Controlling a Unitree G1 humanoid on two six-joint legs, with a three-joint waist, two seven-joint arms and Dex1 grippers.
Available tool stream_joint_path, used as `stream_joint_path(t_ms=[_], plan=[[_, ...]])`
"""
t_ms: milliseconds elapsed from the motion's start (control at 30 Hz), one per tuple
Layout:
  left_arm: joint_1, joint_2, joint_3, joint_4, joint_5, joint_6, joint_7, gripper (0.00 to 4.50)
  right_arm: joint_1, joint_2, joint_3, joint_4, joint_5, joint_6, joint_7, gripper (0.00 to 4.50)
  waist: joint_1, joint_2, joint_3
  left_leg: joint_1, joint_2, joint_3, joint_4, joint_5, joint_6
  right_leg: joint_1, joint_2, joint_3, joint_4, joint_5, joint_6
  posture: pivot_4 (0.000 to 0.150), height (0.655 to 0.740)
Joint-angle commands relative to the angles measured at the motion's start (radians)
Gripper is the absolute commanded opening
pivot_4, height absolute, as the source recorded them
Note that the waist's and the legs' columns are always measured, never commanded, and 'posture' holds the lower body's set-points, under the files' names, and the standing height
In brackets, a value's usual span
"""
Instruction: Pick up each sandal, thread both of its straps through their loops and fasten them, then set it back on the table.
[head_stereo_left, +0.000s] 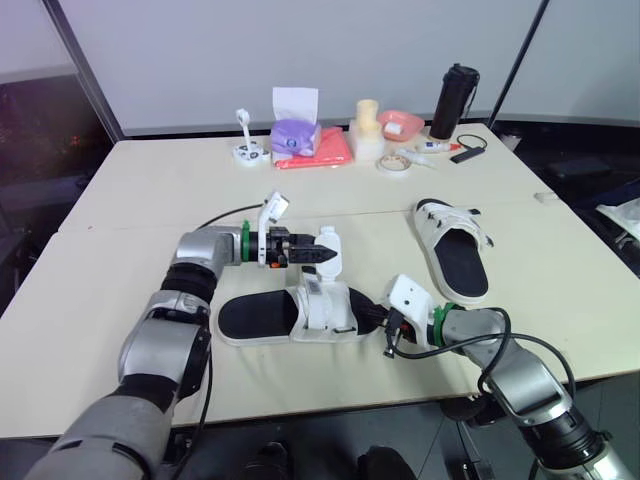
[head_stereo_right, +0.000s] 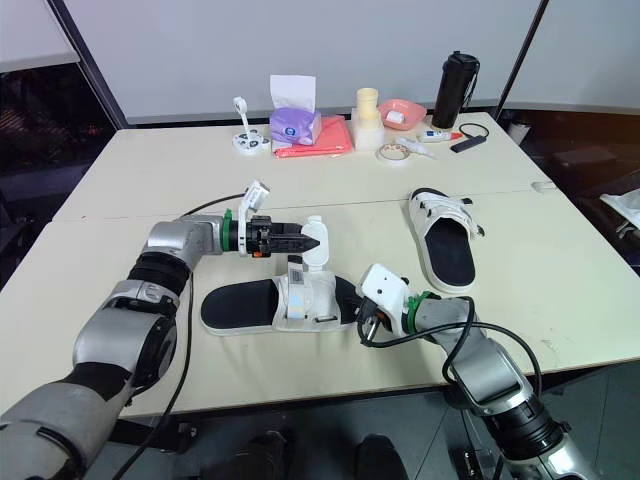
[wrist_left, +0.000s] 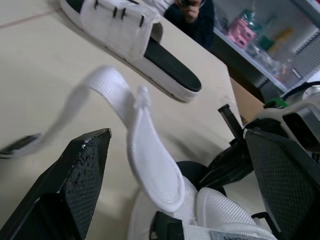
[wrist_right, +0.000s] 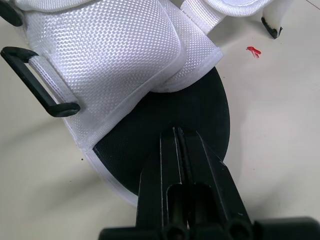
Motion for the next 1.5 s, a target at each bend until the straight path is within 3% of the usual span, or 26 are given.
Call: stream_joint_path(t_ms=[33,567,967,1267,1500], plan=[[-0.027,-0.026,0.015,0.065,0.012,-0.050,0.039,4.43,0.031,-0.003,0.050,0.034,-0.006,0.026,0.014,0.00,0.001,0.000,0.000,0.000,0.000,0.000,0.000,0.000,0.000,0.000,0.000,0.000,0.000,0.000,0.000,0.150,0.7400],[-0.224,-0.131,0.284,0.295,-0.090,-0.116,0.291,4.43,0.053,-0.009,0.042,0.014,-0.007,0.036,0.011,0.00,0.002,-0.001,0.000,0.000,-0.001,0.000,0.001,0.000,0.000,0.000,0.000,0.000,0.000,0.000,0.001,0.150,0.7400],[-0.259,-0.098,0.298,0.199,-0.132,-0.039,0.084,4.43,0.044,-0.009,0.044,0.025,-0.011,0.029,0.014,0.00,0.001,-0.001,0.000,0.000,-0.001,0.000,0.001,0.000,0.000,0.000,0.000,0.000,0.000,0.000,0.001,0.150,0.7400],[-0.183,-0.086,0.211,0.068,-0.119,0.031,-0.064,4.43,0.035,-0.010,0.045,0.034,-0.012,0.026,0.017,0.00,0.000,0.000,0.000,0.000,-0.001,0.000,0.001,0.000,0.000,0.001,0.000,0.000,0.001,0.000,0.001,0.150,0.7400],[-0.121,-0.098,0.130,0.008,-0.082,-0.018,-0.068,4.43,0.035,-0.012,0.041,0.037,-0.014,0.024,0.012,0.00,0.002,-0.001,0.000,0.000,-0.001,0.000,0.002,0.000,0.000,0.001,0.000,0.000,0.001,0.000,0.001,0.150,0.7400]])
